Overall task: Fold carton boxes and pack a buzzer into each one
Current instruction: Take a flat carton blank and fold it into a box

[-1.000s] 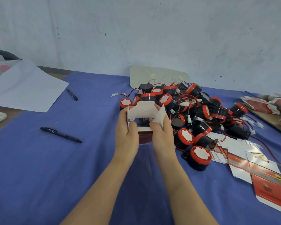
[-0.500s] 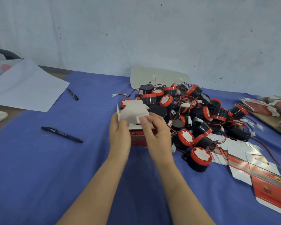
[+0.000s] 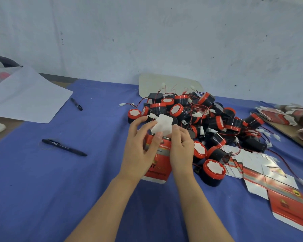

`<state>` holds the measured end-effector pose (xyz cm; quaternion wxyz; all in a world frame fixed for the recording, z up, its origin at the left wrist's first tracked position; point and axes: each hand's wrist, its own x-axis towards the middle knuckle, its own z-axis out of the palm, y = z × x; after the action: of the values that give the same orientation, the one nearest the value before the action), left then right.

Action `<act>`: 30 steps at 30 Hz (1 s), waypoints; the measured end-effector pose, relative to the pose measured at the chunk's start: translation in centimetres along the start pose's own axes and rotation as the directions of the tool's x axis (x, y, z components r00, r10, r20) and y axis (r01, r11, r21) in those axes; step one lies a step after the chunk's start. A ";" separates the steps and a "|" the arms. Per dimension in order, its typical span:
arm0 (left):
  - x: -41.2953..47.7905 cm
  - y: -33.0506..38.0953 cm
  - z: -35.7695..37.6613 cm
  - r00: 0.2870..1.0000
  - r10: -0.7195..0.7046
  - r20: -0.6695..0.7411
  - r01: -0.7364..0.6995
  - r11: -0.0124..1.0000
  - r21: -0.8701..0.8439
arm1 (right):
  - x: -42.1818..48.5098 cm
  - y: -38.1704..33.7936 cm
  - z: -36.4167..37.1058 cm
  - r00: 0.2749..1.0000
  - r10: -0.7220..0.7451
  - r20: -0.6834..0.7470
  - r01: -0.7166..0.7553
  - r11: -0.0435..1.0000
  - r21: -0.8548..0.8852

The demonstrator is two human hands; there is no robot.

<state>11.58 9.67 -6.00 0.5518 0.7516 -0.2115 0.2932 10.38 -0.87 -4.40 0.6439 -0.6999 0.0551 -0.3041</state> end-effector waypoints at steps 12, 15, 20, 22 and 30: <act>-0.3 0.4 0.1 0.997 -0.012 -0.073 0.010 1.000 -0.027 | 0.0 -0.6 -0.1 0.998 0.035 0.048 -0.036 0.999 0.014; -0.3 0.6 0.1 0.996 -0.013 -0.084 0.011 1.000 -0.026 | 0.1 -0.6 -0.2 0.994 0.072 0.078 -0.074 0.997 0.025; -0.3 0.7 0.1 0.999 -0.019 -0.045 0.018 1.000 -0.013 | 0.3 -0.6 -0.5 0.985 0.124 0.116 -0.128 0.991 0.026; -0.3 0.5 0.2 0.999 -0.032 0.000 0.032 0.999 0.013 | 0.3 -0.5 -0.6 0.988 0.102 0.120 -0.105 0.994 0.020; -0.1 -0.1 0.3 0.979 -0.205 0.005 0.205 0.979 0.024 | 0.3 0.0 -0.1 0.985 0.013 0.174 -0.003 0.998 -0.059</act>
<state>11.61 9.44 -6.24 0.5696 0.7767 -0.1316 0.2346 10.58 -1.11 -4.25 0.6266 -0.7422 0.0101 -0.2373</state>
